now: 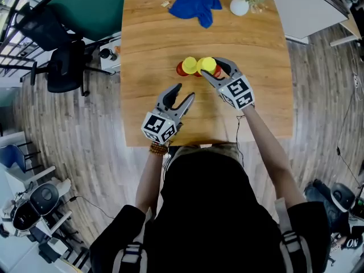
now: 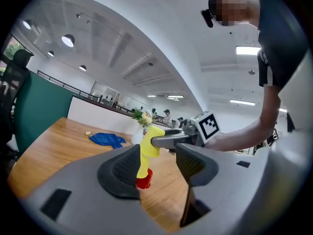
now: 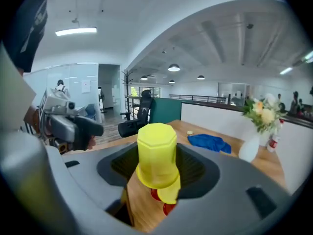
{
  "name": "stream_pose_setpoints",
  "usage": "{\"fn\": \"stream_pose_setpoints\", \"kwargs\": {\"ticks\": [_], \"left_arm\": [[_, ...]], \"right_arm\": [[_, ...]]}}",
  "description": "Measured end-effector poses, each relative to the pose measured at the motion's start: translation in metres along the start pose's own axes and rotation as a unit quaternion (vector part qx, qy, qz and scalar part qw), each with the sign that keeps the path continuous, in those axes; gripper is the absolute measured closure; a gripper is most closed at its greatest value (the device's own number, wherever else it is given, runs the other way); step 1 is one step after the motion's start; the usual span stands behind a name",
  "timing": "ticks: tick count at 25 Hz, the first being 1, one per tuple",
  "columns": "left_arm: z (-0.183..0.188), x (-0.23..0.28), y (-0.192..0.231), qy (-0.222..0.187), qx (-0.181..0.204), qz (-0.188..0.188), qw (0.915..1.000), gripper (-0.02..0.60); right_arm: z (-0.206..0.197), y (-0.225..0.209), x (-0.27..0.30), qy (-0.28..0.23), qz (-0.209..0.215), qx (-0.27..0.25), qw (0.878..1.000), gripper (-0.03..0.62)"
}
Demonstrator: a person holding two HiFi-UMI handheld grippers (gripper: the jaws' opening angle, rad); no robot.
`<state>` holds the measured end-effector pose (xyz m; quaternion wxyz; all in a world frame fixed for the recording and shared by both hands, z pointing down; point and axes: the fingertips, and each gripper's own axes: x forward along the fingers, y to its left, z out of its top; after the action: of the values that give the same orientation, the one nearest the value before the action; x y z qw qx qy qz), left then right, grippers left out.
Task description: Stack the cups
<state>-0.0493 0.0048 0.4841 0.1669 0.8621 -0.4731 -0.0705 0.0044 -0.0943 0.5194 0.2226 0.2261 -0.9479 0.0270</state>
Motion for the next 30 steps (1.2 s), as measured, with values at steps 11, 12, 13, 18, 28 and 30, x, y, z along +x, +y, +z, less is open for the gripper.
{"fn": "stream_pose_setpoints", "kwargs": {"ticks": [11,12,13,18,28,30], "left_arm": [[-0.015,-0.017,0.014,0.012,-0.012,0.028,0.9995,0.334],[-0.015,-0.017,0.014,0.013,-0.012,0.028,0.9995,0.334],[-0.015,-0.018,0.014,0.013,-0.011,0.028,0.9995,0.334],[-0.015,-0.019,0.015,0.014,-0.01,0.027,0.9995,0.334],[-0.002,-0.008,0.016,0.007,0.014,0.024,0.9996,0.334],[0.01,-0.003,0.015,-0.007,0.028,0.025,0.9993,0.334]], "right_arm": [[-0.01,-0.023,0.052,0.036,-0.006,0.034,0.999,0.343],[-0.013,-0.022,0.055,0.04,-0.007,0.034,0.999,0.342],[-0.016,-0.022,0.056,0.044,-0.008,0.035,0.998,0.342],[-0.023,-0.02,0.058,0.051,-0.006,0.034,0.998,0.332],[0.041,-0.028,0.015,-0.029,-0.035,-0.002,0.999,0.243],[0.064,-0.035,-0.004,-0.057,-0.063,0.0,0.996,0.243]]}}
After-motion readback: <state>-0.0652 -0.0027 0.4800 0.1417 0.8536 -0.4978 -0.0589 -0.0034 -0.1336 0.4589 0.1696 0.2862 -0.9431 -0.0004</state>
